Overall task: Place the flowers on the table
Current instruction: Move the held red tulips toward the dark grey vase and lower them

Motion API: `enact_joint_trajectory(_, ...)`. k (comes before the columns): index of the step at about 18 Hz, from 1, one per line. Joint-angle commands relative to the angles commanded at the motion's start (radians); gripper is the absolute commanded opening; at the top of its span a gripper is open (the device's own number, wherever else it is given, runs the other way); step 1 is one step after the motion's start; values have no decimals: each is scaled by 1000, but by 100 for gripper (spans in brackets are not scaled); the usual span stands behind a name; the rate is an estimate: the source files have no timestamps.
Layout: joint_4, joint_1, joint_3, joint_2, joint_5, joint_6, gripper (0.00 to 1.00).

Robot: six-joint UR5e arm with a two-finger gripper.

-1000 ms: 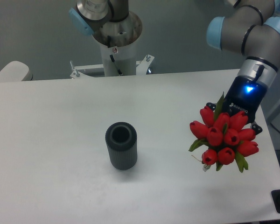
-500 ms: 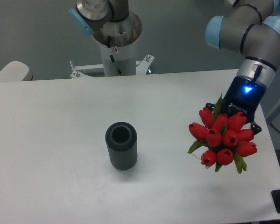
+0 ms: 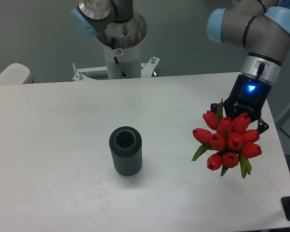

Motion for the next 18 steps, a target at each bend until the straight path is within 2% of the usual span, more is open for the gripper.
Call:
enact_joint_trajectory(2,0,-20,-38,34,121,-2,31)
enact_joint_trajectory(5,0,-69,-63,52,234,-17,31)
enact_joint_trajectory(7,-6,-92,-95,55,353,-34,31)
enact_joint_trajectory(11,3,-175,-126,20,534,-119,31)
enact_joint_trajectory(15,3,-235,-151,-17,689,-133,31)
enact_joint_trajectory(18,34,-247,-151,-66,734,-164,31)
